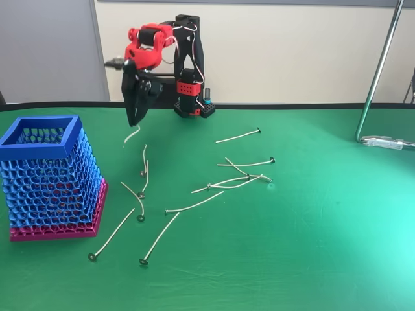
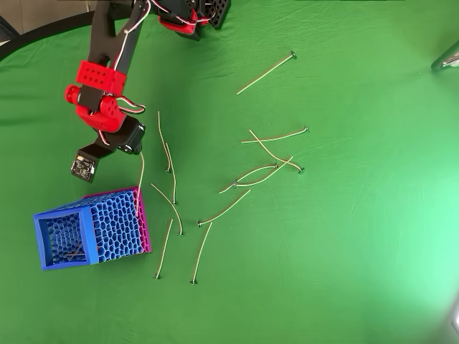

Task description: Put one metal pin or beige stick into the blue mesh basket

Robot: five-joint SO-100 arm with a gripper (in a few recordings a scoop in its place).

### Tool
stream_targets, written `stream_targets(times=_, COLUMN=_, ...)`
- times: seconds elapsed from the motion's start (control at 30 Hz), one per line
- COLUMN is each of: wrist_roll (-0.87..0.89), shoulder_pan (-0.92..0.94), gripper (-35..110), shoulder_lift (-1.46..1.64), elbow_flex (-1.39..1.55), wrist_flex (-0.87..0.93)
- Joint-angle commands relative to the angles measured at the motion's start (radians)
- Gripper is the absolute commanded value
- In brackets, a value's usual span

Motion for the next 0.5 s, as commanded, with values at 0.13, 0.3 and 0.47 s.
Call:
stream_targets(times=0.13, wrist_roll=-0.038, shoulder_pan=-0.035, gripper=1, shoulder_lift=0.066, elbow_flex=-0.146, wrist_flex=-0.083)
stream_targets(times=0.3, wrist_roll=-0.081, shoulder_pan=-0.035, gripper=1, shoulder_lift=0.018, elbow_flex=-0.239, wrist_flex=-0.170)
stream_targets(times=0.47, wrist_roll=-0.130, shoulder_pan=-0.005, gripper=1, shoulder_lift=-0.034, elbow_flex=-0.244, wrist_flex=-0.390)
